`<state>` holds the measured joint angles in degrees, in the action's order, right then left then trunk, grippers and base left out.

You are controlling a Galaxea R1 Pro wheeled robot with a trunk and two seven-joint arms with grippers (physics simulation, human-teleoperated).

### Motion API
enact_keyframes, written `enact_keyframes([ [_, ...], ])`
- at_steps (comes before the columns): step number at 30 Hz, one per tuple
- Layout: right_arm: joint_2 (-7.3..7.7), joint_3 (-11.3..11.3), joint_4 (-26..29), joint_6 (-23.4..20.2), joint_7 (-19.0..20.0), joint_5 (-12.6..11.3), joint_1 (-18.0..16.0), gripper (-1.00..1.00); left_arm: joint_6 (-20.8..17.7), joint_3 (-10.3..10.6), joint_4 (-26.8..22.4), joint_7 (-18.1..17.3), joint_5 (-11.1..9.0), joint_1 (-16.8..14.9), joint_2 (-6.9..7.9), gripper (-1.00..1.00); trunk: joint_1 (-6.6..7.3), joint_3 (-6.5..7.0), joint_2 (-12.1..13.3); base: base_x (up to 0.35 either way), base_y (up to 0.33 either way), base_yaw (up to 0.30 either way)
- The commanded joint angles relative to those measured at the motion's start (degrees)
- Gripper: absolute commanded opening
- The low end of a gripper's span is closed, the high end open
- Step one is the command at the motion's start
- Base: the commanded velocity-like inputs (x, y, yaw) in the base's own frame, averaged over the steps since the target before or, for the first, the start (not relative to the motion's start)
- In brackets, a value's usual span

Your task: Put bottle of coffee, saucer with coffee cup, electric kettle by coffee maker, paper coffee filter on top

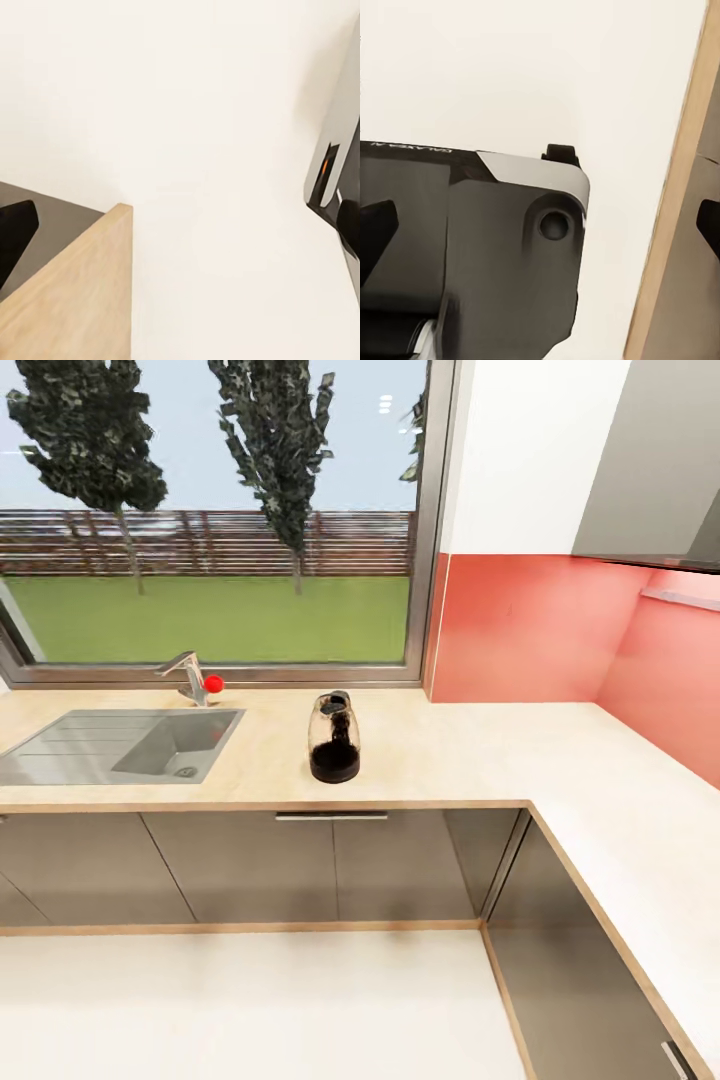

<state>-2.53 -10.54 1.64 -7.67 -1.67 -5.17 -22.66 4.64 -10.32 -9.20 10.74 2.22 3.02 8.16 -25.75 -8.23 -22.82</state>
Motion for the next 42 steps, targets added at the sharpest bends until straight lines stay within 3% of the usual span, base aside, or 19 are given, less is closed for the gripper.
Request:
enact_keyframes([
  [1, -0.06, -0.5, 0.1, -0.2, -0.2, -0.6, 0.0, 1.0, 0.1, -0.4, 0.0, 0.0, 0.2, 0.0, 0.0, 1.0, -0.03, -0.1, -0.1, 0.0, 0.0, 0.0],
  [6, -0.17, -0.3, 3.0, 1.1, -0.1, -0.6, 0.0, 1.0, 0.2, -0.3, 0.0, 0.0, 0.2, 0.1, 0.01, 1.0, -0.03, -0.1, -0.1, 0.0, 0.0, 0.0],
  [12, -0.15, 0.0, 12.0, 3.9, -0.2, -0.8, 0.0, 1.0, 0.4, -0.3, -0.1, 0.0, 0.2, 0.1, 0.01, 1.0, -0.03, -0.1, -0.1, 0.0, 0.0, 0.0],
  [22, -0.18, 0.3, 30.0, 14.8, -0.3, -2.2, 0.0, 1.0, 0.8, -0.1, -0.1, 0.0, 0.2, 0.1, 0.15, 1.0, -0.03, -0.1, -0.1, 0.0, 0.0, 0.0],
  [37, -0.19, 0.3, 62.4, 15.5, -0.7, -2.4, -0.1, 1.0, 1.0, -0.2, -0.2, 0.0, 0.3, 0.1, 0.45, 1.0, -0.03, -0.1, -0.1, 0.0, 0.0, 0.0],
  [38, -0.13, 0.3, 67.7, 15.2, -1.8, -2.4, -0.1, 1.0, 1.0, 0.1, -0.2, 0.0, 0.3, 0.1, 0.41, 1.0, -0.03, -0.1, -0.1, 0.0, 0.0, 0.0],
  [42, -0.07, 0.4, 73.6, 11.4, -4.0, -2.4, -0.2, 1.0, 1.0, 0.3, -0.1, 0.0, 0.3, 0.1, 0.43, 1.0, -0.03, -0.1, -0.1, 0.0, 0.0, 0.0],
])
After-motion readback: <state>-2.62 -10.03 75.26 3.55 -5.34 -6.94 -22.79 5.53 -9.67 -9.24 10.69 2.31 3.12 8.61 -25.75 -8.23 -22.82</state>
